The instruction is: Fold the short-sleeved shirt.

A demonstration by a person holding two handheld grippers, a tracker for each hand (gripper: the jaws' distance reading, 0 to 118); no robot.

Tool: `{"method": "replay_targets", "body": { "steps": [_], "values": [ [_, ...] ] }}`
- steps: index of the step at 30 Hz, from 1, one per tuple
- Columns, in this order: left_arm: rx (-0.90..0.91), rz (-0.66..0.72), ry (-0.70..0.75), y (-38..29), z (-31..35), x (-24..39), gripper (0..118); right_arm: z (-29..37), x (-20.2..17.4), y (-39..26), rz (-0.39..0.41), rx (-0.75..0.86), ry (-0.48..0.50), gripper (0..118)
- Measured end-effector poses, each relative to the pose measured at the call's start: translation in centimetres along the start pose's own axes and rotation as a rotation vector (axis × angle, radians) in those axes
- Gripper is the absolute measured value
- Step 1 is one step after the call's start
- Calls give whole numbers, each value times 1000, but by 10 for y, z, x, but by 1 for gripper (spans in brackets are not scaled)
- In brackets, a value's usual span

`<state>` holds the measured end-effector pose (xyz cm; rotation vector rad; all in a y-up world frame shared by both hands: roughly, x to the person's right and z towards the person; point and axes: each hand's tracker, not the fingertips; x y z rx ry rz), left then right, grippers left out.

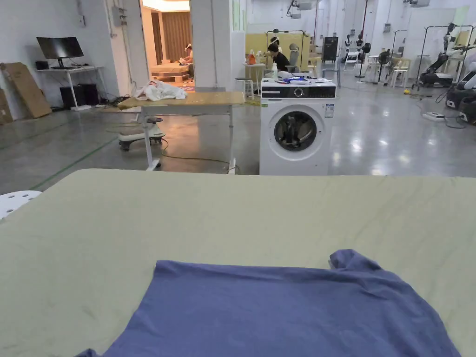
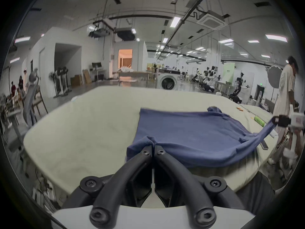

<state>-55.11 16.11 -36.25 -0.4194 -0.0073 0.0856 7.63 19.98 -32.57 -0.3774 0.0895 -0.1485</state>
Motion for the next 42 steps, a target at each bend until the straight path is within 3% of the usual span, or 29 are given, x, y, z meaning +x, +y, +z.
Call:
{"method": "replay_targets", "body": {
  "steps": [4, 7, 8, 9, 10, 11, 12, 13, 18, 26, 27, 28, 31, 34, 39, 42],
  "values": [
    [-77, 48, -7, -48, 11, -5, 0, 14, 0, -51, -91, -120, -43, 2],
    [-141, 91, 12, -76, 8, -10, 0, 10, 4, -80, -87, -169, -77, 4],
    [-149, 102, 4, -83, 6, -12, 10, 10, 5, -87, -107, -179, -81, 14],
    [-155, 106, 13, -87, 6, -11, 24, 9, 6, -90, -110, -212, -80, 36],
    [-153, 109, 44, -90, 8, -14, 54, 9, 6, -92, -91, -233, -95, 66],
    [-146, 105, 50, -90, 8, -15, 74, 11, 8, -96, -81, -223, -112, 75],
    [-143, 107, 62, -89, 12, -17, 82, 15, 7, -95, -69, -218, -120, 74],
    [-128, 108, 69, -85, 17, -17, 82, 20, 6, -92, -67, -199, -130, 74],
    [89, -41, 135, -20, 71, 11, 82, 49, -9, -53, -57, -30, -90, 74],
    [369, -112, 52, 56, 139, 68, 76, 77, -70, -2, 171, 170, 15, 70],
    [376, -121, 44, 61, 143, 72, 72, 78, -76, 0, 184, 183, 33, 63],
    [383, -130, 39, 63, 143, 76, 62, 79, -81, 1, 183, 186, 44, 48],
    [410, -140, 6, 69, 149, 87, 20, 77, -95, 2, 199, 174, 83, 19],
    [438, -76, -72, 70, 151, 93, 0, 70, -104, -4, 224, 150, 97, 2],
    [391, -134, -48, 67, 147, 98, 0, 64, -108, -7, 152, 136, 112, 0],
    [376, -164, -40, 67, 146, 98, 0, 61, -107, -4, 158, 135, 109, 0]
  ]
}}
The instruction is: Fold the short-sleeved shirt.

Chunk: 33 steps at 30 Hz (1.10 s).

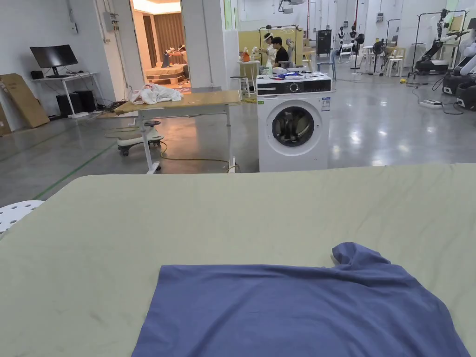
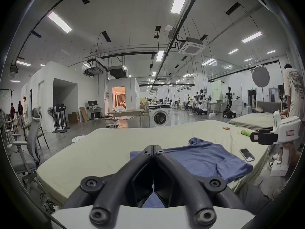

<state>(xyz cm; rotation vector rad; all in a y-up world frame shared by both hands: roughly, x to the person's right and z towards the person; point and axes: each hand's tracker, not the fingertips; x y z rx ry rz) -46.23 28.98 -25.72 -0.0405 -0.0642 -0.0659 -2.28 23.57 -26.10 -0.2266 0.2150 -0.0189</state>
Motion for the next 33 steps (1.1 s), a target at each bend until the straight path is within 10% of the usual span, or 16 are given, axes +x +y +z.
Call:
{"method": "replay_targets", "body": {
  "steps": [7, 10, 12, 23, 28, 33],
  "values": [
    [-64, 25, 90, -21, -8, -28, 4, -1, 4, 1, -9, 4, -15, 0],
    [-181, 78, 103, -54, -14, -56, 62, -1, 8, -4, -31, -4, -13, 0],
    [-259, 116, 132, -87, -17, -73, 73, -2, 9, -7, -52, -17, -12, 0],
    [-594, 261, 56, -227, -74, -106, 70, -4, 24, -21, -122, -97, -22, 0],
    [-607, 336, 22, -243, -95, -104, 25, 5, 35, -27, -143, -114, -69, 0],
    [-664, 276, 2, -245, -114, -89, 10, 11, 45, -29, -175, -142, -135, 0]
  ]
}}
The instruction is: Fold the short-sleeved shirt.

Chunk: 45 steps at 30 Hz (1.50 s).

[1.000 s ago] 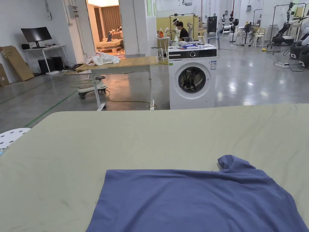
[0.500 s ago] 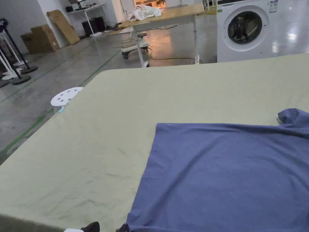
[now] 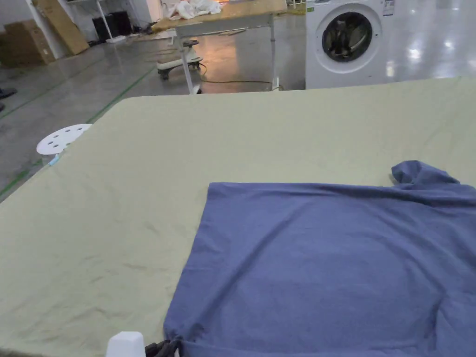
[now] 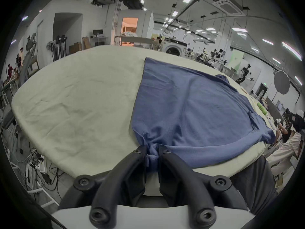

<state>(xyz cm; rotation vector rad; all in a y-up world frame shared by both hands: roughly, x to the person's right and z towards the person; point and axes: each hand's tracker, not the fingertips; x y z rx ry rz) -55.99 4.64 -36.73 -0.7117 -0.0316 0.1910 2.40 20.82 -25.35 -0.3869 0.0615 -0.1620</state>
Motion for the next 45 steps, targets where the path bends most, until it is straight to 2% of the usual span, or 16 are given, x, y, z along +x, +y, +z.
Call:
{"method": "replay_targets", "body": {
  "steps": [4, 5, 7, 8, 13, 15, 18, 20, 22, 25, 27, 31, 34, 38, 41, 45],
  "values": [
    [-27, 18, 10, -2, -2, -3, 10, -2, 14, -7, 12, -14, -66, 7],
    [-33, -4, 14, -2, -2, -1, 10, -5, 20, -13, 20, -11, -72, 25],
    [-35, -48, 35, -2, -2, 3, 10, -12, 32, -25, 7, -53, -97, 73],
    [-38, -60, 44, -2, -2, 5, 10, -18, 47, -43, -11, -77, -119, 75],
    [-55, -33, 52, -1, -1, 5, 10, -44, 66, -77, -86, -217, -131, 75],
    [-58, -28, 49, -1, 0, 5, 10, -57, 71, -85, -91, -250, -122, 72],
    [-54, -28, 51, 1, 2, 7, 10, -70, 74, -90, -96, -264, -112, 51],
    [-52, -24, 55, 0, 3, 8, 10, -79, 77, -93, -111, -269, -84, 16],
    [-50, -19, 59, 0, 4, 11, 10, -84, 77, -94, -103, -271, -61, 5],
    [-46, -24, 57, 2, 9, 14, 7, -86, 74, -88, -35, -290, -58, 3],
    [10, -72, 38, 9, 18, 21, 6, -82, 73, -78, -25, -269, -49, 3],
    [94, -36, 15, 51, 23, 24, 6, -93, 76, -37, -26, -191, -21, 3],
    [133, -13, -3, 94, 1, 10, 6, -133, 80, -5, 9, -165, -34, 3],
    [118, -137, 10, 152, -38, 24, 6, -203, 75, 38, -56, -212, -24, 3],
    [65, -126, 19, 183, -82, 24, 6, -260, 74, 58, -81, -272, -30, 3],
    [-29, -75, 34, 199, -130, 20, 6, -309, 71, 64, -24, -351, -79, 3]
  ]
}}
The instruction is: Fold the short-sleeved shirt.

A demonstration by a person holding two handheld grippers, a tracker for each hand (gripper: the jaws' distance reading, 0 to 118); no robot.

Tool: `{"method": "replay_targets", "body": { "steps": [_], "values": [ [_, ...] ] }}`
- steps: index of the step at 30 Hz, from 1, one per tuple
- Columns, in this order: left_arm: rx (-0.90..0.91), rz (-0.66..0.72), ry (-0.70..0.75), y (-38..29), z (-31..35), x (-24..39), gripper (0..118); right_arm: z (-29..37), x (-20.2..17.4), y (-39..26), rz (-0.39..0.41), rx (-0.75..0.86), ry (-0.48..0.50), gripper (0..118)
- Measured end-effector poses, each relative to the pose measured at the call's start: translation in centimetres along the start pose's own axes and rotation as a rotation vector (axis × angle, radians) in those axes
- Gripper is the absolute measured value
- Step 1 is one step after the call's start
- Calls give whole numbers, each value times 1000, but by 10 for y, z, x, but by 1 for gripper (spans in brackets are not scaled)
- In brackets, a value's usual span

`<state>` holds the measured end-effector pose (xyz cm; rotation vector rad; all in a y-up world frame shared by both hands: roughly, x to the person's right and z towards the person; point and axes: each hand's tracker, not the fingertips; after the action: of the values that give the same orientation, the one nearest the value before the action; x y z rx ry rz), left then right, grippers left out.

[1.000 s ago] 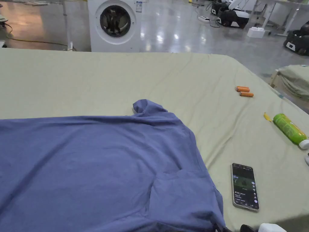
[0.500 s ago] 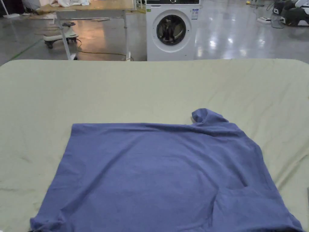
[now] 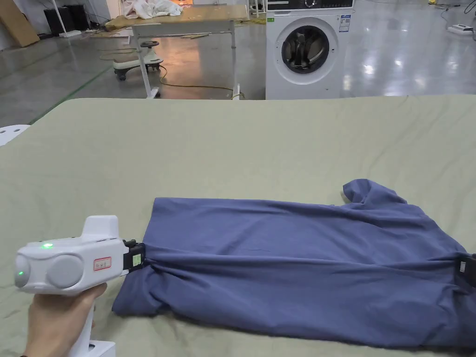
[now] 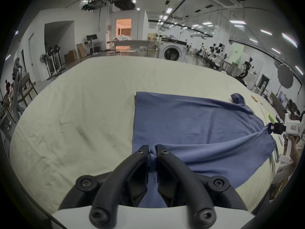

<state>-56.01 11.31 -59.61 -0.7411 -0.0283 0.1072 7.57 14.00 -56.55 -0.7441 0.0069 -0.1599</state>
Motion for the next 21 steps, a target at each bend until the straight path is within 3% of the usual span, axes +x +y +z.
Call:
{"method": "replay_targets", "body": {
  "steps": [2, 3, 5, 6, 10, 15, 19, 21],
  "values": [
    [-7, 2, 15, 3, -12, 1, 12, -9, -4, 2, 14, -13, -9, 5],
    [-2, -8, 38, 4, -15, 0, 23, -10, -3, -1, 36, -20, 0, 14],
    [5, -27, 77, 2, -13, 1, 61, -9, -5, -1, 80, -25, -23, 64],
    [51, -49, 76, 2, -5, 1, 69, -4, -4, -2, 98, -24, -31, 69],
    [246, -71, 26, -6, 53, 11, 69, 34, -6, -15, 110, 88, 10, 68],
    [393, -87, -31, -33, 145, 26, 69, 110, -21, -53, 188, 241, 80, 68],
    [475, -76, -54, -61, 195, 37, 68, 163, -43, -86, 134, 344, 148, 65],
    [497, -93, -31, -73, 215, 45, 64, 182, -54, -101, 142, 356, 177, 48]
  ]
}}
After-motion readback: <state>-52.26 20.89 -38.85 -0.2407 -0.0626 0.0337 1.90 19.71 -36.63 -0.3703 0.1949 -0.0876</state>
